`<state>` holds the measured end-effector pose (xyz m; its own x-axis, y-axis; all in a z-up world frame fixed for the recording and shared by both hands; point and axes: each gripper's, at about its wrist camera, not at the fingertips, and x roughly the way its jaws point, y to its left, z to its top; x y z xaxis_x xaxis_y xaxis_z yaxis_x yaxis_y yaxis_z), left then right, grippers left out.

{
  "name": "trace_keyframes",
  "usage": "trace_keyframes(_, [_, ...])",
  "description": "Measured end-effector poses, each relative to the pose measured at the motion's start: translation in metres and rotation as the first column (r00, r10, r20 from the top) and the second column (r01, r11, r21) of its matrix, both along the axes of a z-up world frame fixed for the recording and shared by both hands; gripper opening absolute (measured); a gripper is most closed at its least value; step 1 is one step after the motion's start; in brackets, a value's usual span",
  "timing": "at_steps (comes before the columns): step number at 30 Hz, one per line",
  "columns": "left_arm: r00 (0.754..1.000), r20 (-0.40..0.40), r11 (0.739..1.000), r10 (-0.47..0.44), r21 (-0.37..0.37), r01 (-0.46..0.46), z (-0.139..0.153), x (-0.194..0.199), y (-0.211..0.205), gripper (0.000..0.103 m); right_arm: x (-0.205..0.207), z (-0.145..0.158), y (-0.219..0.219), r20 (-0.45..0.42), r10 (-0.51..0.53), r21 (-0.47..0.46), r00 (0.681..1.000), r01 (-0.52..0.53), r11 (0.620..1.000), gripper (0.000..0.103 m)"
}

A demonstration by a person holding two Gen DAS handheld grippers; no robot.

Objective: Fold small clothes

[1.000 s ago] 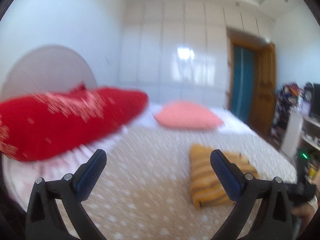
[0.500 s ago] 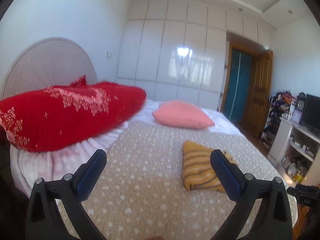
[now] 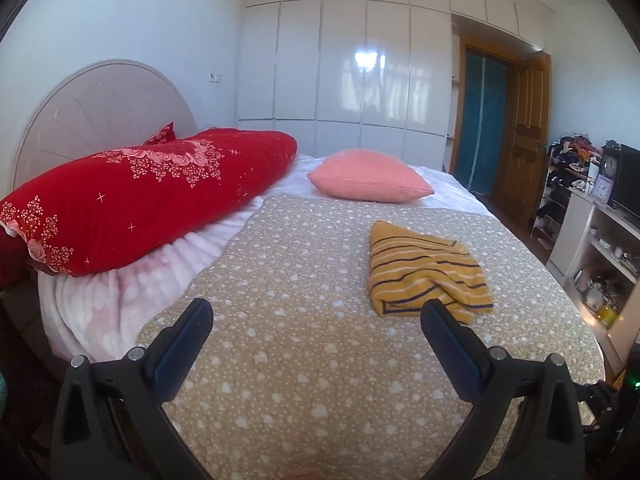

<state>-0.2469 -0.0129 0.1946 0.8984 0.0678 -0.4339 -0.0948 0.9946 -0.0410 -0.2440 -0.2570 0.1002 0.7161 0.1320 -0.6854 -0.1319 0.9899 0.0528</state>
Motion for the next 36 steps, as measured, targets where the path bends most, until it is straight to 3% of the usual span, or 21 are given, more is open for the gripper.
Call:
trace_keyframes(7, [0.988,0.154,0.999,0.031,0.034,-0.036,0.011,-0.026,-0.003,0.103,-0.006,-0.008,0.008,0.009,-0.023,0.036,1.0,0.023,0.999,0.078])
trace_keyframes(11, [0.991,0.134,0.998,0.023,0.055,-0.031,0.01,-0.026,-0.007,0.103,-0.016,-0.004,0.011,0.07,-0.038,0.015,0.997,0.037,0.999,0.083])
trace_keyframes(14, [0.994,0.105,0.998,0.023,0.052,-0.028,0.007,-0.024,-0.008,0.103,-0.03,0.008,0.018,0.205,-0.052,-0.043,0.977,0.062,0.997,0.093])
trace_keyframes(17, [0.996,0.091,0.998,0.02,0.057,-0.025,0.004,-0.024,-0.011,0.103,-0.051,0.019,0.029,0.391,-0.043,-0.111,0.919,0.094,0.989,0.103])
trace_keyframes(18, [0.996,0.083,0.997,0.027,0.071,-0.032,0.003,-0.023,-0.013,0.103,-0.053,0.021,0.031,0.407,-0.029,-0.115,0.913,0.083,0.99,0.103])
trace_keyframes(24, [0.999,-0.025,0.994,0.031,0.108,-0.028,-0.017,-0.009,-0.018,0.103,-0.03,0.007,0.043,0.28,-0.006,-0.198,0.96,0.063,0.978,0.103])
trace_keyframes(28, [0.995,-0.092,0.996,0.025,0.082,-0.018,-0.034,0.002,-0.014,0.103,-0.005,0.003,0.035,0.193,-0.029,-0.216,0.981,0.072,0.974,0.103])
trace_keyframes(32, [0.99,-0.138,0.998,0.033,0.057,-0.025,-0.042,0.006,-0.008,0.103,0.019,0.003,0.02,0.11,-0.107,-0.151,0.988,0.123,0.981,0.103])
trace_keyframes(36, [0.992,-0.107,0.996,0.062,0.077,-0.053,-0.039,0.002,-0.004,0.103,0.034,0.002,0.009,0.046,-0.14,-0.064,0.989,0.143,0.988,0.103])
